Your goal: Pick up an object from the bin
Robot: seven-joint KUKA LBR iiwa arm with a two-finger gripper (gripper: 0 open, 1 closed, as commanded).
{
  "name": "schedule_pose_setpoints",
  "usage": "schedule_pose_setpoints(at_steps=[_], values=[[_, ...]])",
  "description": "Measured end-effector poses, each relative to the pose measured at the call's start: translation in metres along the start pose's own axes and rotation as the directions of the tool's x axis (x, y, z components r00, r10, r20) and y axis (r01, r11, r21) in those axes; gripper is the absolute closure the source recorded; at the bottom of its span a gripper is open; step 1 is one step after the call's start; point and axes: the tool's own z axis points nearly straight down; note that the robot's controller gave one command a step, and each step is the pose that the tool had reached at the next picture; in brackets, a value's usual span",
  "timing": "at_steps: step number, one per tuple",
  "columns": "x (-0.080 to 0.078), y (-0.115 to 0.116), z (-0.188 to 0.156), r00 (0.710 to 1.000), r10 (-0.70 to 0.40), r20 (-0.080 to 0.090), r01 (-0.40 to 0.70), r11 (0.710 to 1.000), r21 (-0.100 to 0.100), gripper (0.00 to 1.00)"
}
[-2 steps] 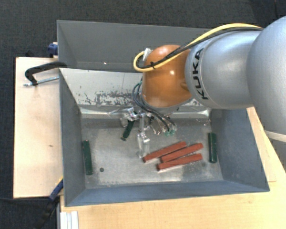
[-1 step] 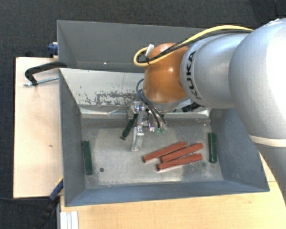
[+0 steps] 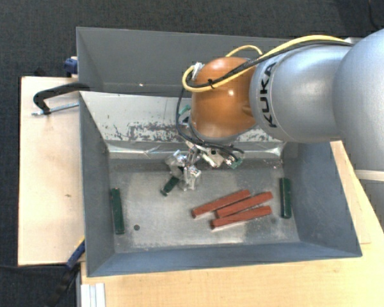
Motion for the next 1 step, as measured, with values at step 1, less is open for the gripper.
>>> schedule_pose_setpoints(at_steps=[1], values=[[0.0000,0.0000,0.0000,1.000,0.001,0.000,-0.001,1.000,0.000,1.00]])
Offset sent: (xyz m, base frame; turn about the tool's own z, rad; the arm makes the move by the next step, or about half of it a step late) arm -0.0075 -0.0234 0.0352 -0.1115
